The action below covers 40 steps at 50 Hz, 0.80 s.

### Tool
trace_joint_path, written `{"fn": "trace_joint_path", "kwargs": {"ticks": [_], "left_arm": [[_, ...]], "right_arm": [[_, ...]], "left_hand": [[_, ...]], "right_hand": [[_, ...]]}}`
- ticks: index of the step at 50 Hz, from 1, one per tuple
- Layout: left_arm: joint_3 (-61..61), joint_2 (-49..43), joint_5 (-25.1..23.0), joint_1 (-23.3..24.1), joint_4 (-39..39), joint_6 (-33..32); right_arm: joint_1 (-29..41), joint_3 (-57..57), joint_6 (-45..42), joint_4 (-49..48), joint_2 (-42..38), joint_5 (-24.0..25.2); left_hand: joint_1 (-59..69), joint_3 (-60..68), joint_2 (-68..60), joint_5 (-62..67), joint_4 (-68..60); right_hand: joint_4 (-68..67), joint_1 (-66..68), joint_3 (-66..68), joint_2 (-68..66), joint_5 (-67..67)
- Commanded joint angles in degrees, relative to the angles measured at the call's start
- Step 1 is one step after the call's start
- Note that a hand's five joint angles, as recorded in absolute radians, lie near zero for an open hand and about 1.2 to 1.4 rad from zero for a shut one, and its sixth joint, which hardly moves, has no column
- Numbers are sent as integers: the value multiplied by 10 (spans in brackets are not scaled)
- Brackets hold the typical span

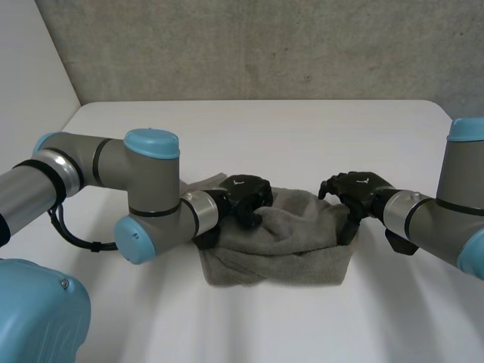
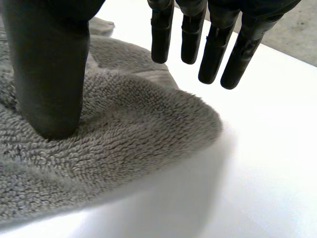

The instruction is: Fold the towel.

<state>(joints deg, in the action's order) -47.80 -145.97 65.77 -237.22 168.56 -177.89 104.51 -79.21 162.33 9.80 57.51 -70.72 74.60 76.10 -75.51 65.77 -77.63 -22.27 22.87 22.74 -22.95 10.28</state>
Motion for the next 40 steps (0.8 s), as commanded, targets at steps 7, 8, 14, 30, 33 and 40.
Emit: {"fn": "trace_joint_path", "kwargs": {"ticks": [7, 8, 14, 30, 33, 40], "left_arm": [[-66, 66, 1, 1, -57, -38], [-76, 76, 3, -3, -57, -46], [-85, 95, 6, -7, -58, -51], [204, 108, 127, -40, 88, -45], [250, 127, 187, -59, 164, -37], [180, 211, 201, -74, 209, -14]], "right_arm": [[3, 8, 0, 0, -30, -10], [3, 8, 0, 0, -30, -10], [15, 25, 0, 2, -52, -7], [42, 344, 55, -132, 50, -30], [41, 321, 107, -249, 92, -55], [42, 267, 120, -217, 124, -46]], "left_hand": [[54, 39, -45, 42, -24], [54, 39, -45, 42, -24], [54, 39, -45, 42, -24], [54, 39, -45, 42, -24], [54, 39, -45, 42, -24], [54, 39, -45, 42, -24]], "right_hand": [[-59, 53, 55, -53, 79], [-60, 54, 55, -53, 80], [-363, 357, 358, -356, 382], [-577, 571, 573, -570, 597], [-577, 571, 573, -570, 597], [-577, 571, 573, -570, 597]]}}
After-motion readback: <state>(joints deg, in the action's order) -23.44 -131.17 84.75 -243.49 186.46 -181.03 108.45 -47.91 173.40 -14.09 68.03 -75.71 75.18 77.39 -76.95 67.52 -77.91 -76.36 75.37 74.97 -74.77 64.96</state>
